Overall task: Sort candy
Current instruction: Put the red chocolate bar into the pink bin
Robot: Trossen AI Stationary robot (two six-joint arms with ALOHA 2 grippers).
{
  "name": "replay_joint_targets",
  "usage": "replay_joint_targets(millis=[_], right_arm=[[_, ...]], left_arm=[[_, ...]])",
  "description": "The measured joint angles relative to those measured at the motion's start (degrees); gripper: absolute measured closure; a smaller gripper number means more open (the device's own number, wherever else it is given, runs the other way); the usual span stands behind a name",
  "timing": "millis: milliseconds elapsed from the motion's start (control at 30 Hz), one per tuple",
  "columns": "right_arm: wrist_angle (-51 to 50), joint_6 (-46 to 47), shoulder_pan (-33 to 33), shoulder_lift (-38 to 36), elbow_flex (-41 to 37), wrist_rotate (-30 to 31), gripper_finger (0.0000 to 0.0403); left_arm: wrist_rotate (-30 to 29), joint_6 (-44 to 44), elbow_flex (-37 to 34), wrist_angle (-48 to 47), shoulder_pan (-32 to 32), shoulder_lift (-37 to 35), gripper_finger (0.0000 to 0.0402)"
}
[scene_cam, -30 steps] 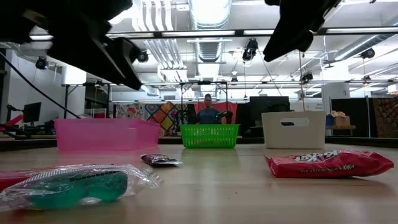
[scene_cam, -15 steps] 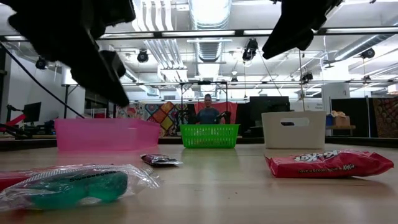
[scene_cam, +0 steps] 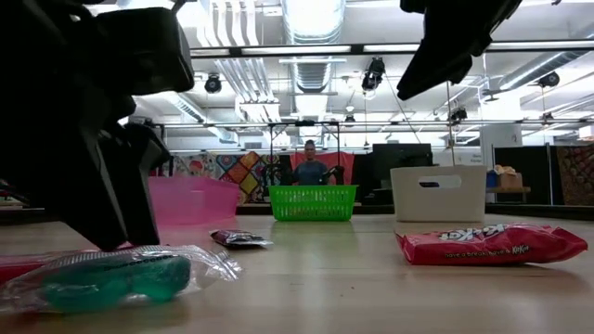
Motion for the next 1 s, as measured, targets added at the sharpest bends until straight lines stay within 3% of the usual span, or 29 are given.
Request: replay_joint_targets(millis=[467,700,1000], right_arm=[[1.0,0.0,0.0,0.0,0.0,0.0,0.0282],[1.2,0.0,0.0,0.0,-0.1,1.7,0.0282],[2.8,-0.4,0.0,0.0,-0.6,2.1,0.0282]], left_arm=[[-4.7,-0.1,0.3,-8.2,0.0,-0.3,0.0206],[-7.7,0.6,-0.1,-19.0,1.9,-4.0,0.0206],[-6.0,3.4,-0.2,-19.8,-0.5,-8.9,0.0206]])
